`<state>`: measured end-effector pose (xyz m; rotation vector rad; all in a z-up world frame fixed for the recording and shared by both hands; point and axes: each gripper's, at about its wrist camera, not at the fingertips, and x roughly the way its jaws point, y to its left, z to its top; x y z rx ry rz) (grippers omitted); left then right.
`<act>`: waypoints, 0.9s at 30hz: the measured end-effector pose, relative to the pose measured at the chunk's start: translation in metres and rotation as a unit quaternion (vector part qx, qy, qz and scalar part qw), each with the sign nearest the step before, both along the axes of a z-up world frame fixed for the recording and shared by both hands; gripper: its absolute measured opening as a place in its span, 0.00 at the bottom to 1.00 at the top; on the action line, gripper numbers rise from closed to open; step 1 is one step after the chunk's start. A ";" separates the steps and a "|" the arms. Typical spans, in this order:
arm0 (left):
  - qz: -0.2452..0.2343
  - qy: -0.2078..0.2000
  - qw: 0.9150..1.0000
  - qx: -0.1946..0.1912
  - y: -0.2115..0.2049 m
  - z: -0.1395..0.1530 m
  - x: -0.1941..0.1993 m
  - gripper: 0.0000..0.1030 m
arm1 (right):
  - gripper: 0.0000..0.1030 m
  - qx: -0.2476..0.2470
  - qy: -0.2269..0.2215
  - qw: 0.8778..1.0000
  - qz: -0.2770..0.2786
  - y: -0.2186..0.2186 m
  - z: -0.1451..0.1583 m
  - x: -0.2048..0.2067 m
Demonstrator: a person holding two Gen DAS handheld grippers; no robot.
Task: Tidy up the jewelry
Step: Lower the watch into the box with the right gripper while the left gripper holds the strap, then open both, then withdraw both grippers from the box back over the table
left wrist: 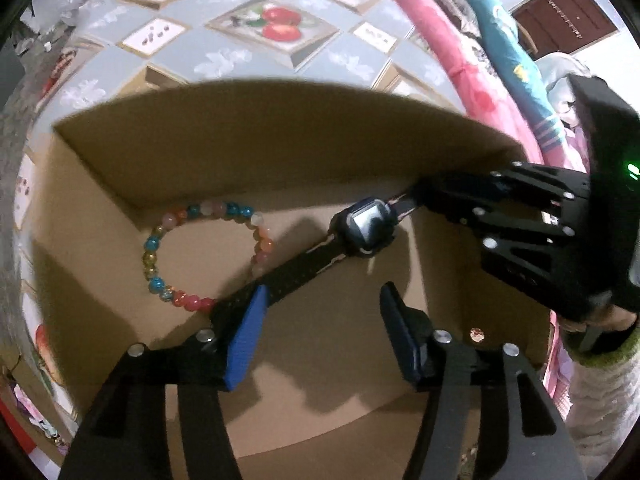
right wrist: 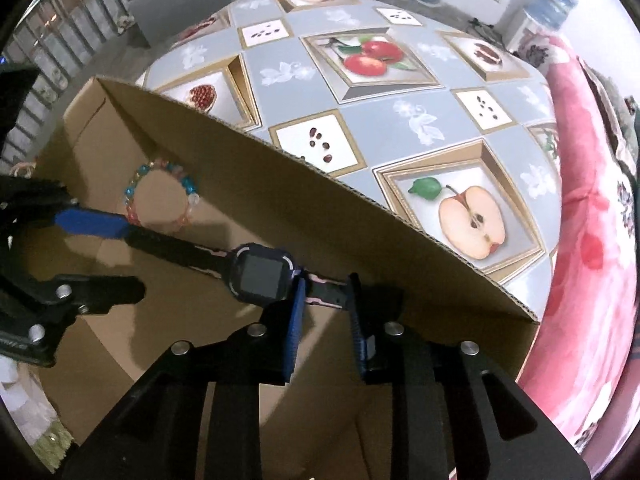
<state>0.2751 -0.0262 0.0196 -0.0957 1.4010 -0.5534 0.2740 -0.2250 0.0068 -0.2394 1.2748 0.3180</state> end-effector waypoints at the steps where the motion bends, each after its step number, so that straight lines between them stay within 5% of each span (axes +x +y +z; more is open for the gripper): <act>1: 0.002 -0.006 1.000 -0.001 0.002 0.005 -0.003 0.56 | 0.21 0.000 -0.001 1.000 -0.002 0.003 0.000 0.006; 9: 0.007 -0.073 0.997 -0.028 0.016 0.057 -0.039 0.60 | 0.23 0.046 -0.053 0.997 -0.013 -0.006 0.042 -0.013; 13: 0.014 -0.140 0.989 -0.047 0.030 0.096 -0.081 0.65 | 0.41 0.092 -0.123 0.988 -0.020 -0.022 0.095 -0.060; 15: 0.015 -0.176 0.983 -0.056 0.039 0.112 -0.107 0.71 | 0.61 0.108 -0.164 0.980 -0.021 -0.031 0.119 -0.091; 19: 0.012 -0.245 0.967 -0.062 0.059 0.130 -0.172 0.82 | 0.78 0.134 -0.230 0.963 -0.027 -0.050 0.148 -0.160; 23: 0.015 -0.258 0.965 -0.049 0.070 0.115 -0.219 0.87 | 0.86 0.134 -0.250 0.958 -0.042 -0.055 0.136 -0.226; 27: 0.028 -0.220 0.975 -0.022 0.067 0.062 -0.244 0.88 | 0.88 0.116 -0.209 0.968 -0.077 -0.048 0.083 -0.259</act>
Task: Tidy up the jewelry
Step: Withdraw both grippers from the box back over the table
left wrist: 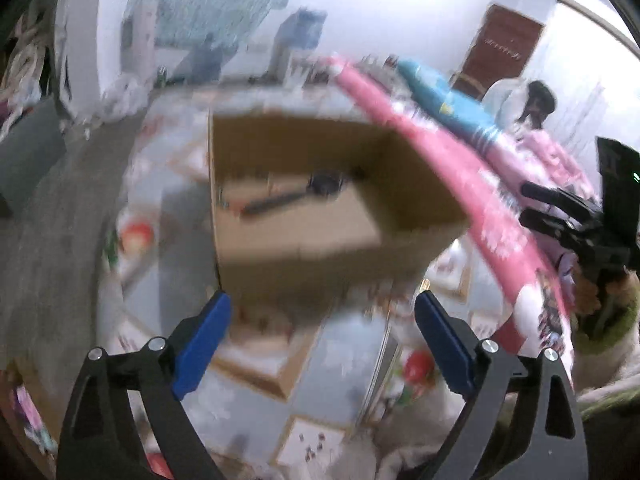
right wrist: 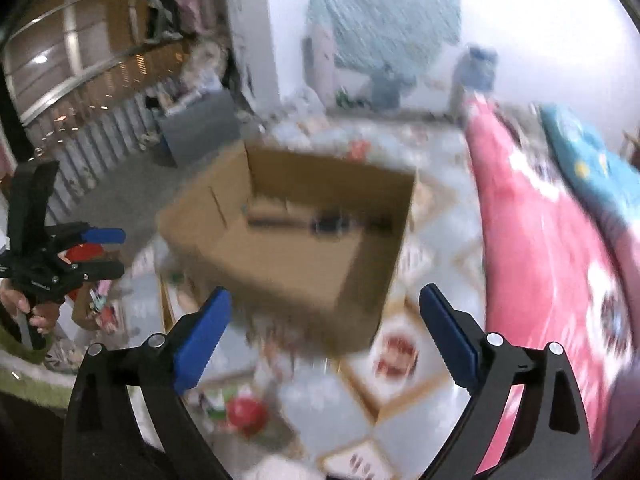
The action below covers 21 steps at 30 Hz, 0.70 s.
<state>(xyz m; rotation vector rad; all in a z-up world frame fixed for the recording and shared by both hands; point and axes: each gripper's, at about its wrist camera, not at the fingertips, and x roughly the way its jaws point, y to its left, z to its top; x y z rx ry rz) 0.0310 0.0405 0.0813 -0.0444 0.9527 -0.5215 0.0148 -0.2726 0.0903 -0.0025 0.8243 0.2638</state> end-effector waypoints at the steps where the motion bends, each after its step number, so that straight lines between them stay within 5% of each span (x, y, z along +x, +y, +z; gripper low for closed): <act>1: 0.004 0.012 1.000 0.009 -0.003 -0.014 -0.001 0.88 | 0.88 -0.001 0.023 1.000 -0.007 0.004 -0.020 -0.003; 5: 0.026 0.035 0.996 0.077 -0.023 -0.073 -0.001 0.88 | 0.88 -0.014 0.092 0.995 -0.038 0.021 -0.083 -0.011; 10: 0.022 0.036 0.993 0.111 -0.039 -0.105 0.009 0.88 | 0.88 -0.013 0.126 0.990 -0.061 0.033 -0.126 -0.008; 16: 0.019 0.016 0.988 0.154 -0.048 -0.122 0.017 0.91 | 0.90 -0.065 0.132 0.988 -0.052 0.047 -0.143 -0.003; 21: 0.017 0.014 0.988 0.154 -0.049 -0.122 0.018 0.95 | 0.92 -0.067 0.128 0.988 -0.052 0.044 -0.142 -0.001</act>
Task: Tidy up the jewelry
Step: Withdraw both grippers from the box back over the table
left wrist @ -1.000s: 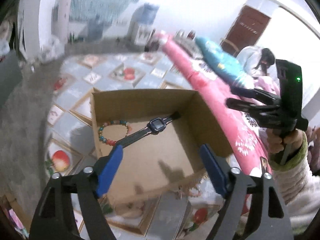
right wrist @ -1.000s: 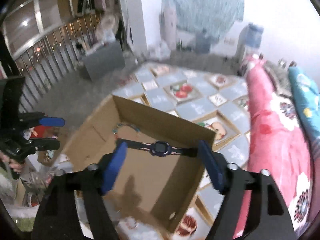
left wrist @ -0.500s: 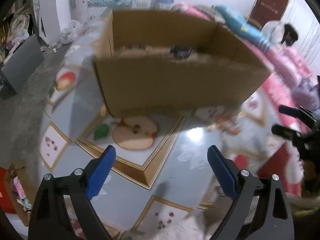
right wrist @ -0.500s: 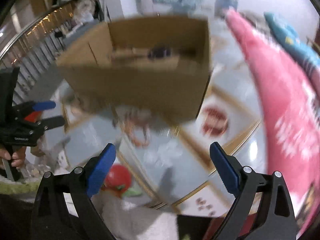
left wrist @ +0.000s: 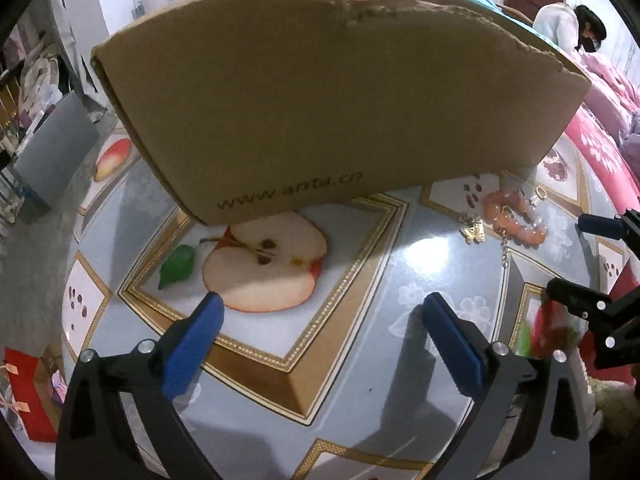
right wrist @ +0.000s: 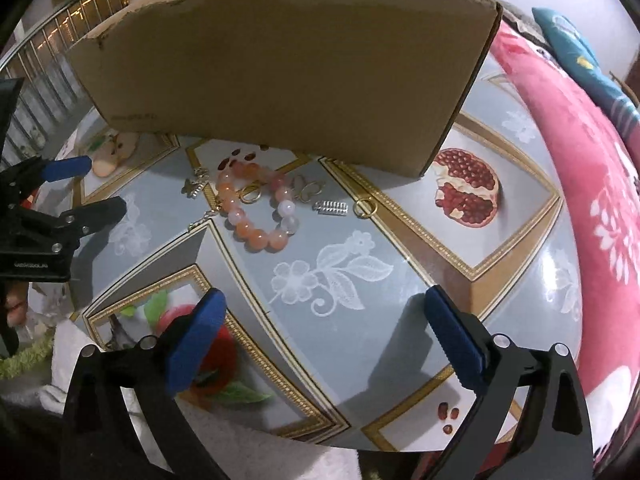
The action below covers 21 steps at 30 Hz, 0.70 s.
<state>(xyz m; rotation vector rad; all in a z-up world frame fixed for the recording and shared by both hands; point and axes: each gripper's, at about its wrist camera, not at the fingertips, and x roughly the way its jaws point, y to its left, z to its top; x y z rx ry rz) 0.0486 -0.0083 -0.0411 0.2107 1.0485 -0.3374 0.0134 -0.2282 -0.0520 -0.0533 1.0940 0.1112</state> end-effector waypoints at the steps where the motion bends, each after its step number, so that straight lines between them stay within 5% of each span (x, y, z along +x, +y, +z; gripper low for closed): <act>1: -0.001 0.003 1.000 0.000 0.000 0.000 0.001 0.94 | 0.92 0.000 0.001 1.000 0.002 0.000 0.001 0.000; 11: -0.007 0.006 1.000 0.002 0.000 0.002 0.009 0.95 | 0.92 0.004 -0.006 1.000 0.014 -0.004 0.000 -0.004; 19: -0.009 -0.006 1.000 -0.001 0.007 -0.006 0.000 0.96 | 0.91 0.071 -0.060 0.996 0.014 -0.008 0.025 -0.023; 21: -0.004 -0.014 1.000 -0.005 0.007 -0.004 -0.002 0.93 | 0.81 0.105 -0.070 0.992 0.024 -0.009 0.029 -0.028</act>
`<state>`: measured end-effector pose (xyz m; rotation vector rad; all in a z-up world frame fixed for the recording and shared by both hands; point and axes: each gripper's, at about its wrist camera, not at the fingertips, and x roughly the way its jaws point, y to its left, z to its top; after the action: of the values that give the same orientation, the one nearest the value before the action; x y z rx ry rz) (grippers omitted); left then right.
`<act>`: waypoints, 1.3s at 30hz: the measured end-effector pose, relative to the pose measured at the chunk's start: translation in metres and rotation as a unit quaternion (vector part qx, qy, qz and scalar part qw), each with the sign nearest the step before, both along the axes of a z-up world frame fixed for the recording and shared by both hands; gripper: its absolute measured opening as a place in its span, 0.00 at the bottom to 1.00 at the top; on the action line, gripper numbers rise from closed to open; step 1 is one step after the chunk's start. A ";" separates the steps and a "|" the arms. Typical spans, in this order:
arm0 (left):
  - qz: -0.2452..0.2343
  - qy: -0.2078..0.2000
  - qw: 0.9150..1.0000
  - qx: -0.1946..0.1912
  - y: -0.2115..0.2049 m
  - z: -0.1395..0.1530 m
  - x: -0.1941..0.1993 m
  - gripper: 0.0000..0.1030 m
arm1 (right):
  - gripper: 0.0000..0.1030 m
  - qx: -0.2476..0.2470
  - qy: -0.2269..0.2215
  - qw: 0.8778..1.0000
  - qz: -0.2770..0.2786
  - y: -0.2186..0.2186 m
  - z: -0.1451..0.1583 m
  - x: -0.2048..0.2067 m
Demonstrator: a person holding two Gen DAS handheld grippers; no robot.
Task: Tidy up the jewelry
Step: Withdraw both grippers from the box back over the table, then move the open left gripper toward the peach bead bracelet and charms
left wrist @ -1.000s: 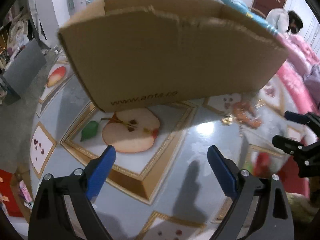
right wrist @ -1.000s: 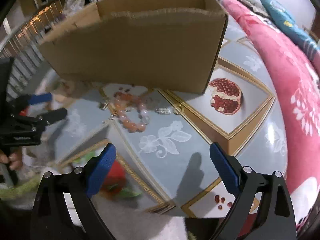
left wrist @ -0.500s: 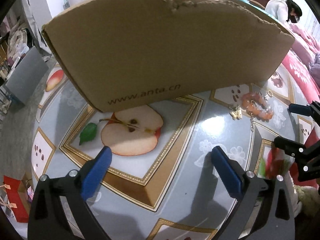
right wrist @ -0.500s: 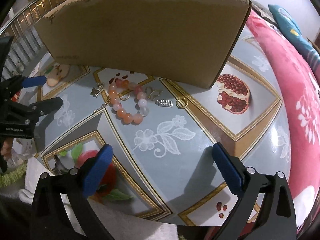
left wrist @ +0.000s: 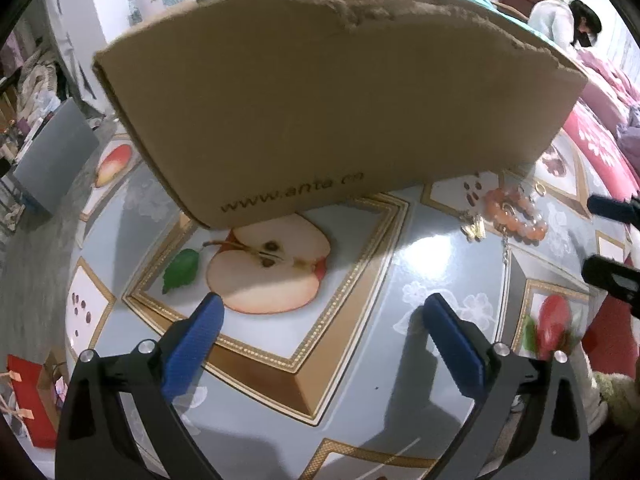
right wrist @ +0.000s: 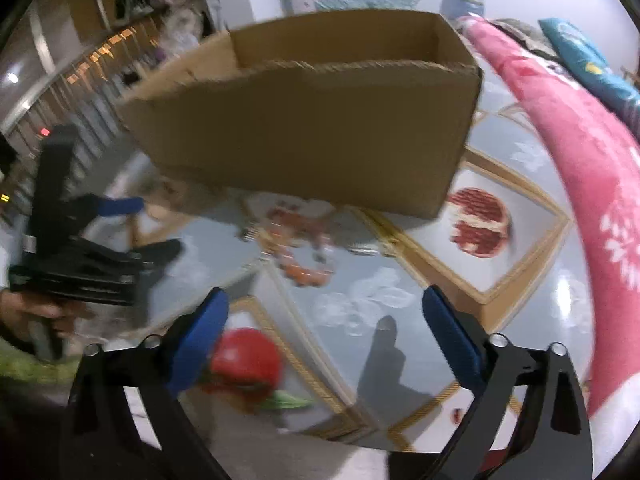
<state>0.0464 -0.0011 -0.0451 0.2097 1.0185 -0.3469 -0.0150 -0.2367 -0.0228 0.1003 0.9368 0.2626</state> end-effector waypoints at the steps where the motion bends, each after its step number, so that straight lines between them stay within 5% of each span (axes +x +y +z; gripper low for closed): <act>1: -0.006 -0.007 1.000 -0.012 0.000 0.003 -0.002 0.89 | 0.78 0.006 -0.002 1.000 0.002 -0.001 -0.001 -0.002; 6: -0.063 -0.038 0.995 -0.062 -0.016 0.024 -0.009 0.66 | 0.49 0.044 0.001 0.999 0.025 0.006 -0.007 -0.006; 16: -0.143 -0.010 0.988 -0.053 -0.051 0.010 -0.001 0.27 | 0.34 0.023 -0.014 0.998 0.049 0.011 -0.002 0.004; 25: -0.171 -0.003 0.984 -0.040 -0.071 0.005 -0.002 0.19 | 0.23 0.020 -0.014 0.998 0.058 0.010 -0.004 0.010; 39: -0.191 -0.017 0.981 -0.018 -0.084 0.004 0.001 0.13 | 0.21 0.028 -0.010 0.998 0.057 0.011 -0.009 0.015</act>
<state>0.0470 -0.0846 -0.0409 0.3795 0.9360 -0.7086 0.0002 -0.2261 -0.0323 0.0953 0.9163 0.3951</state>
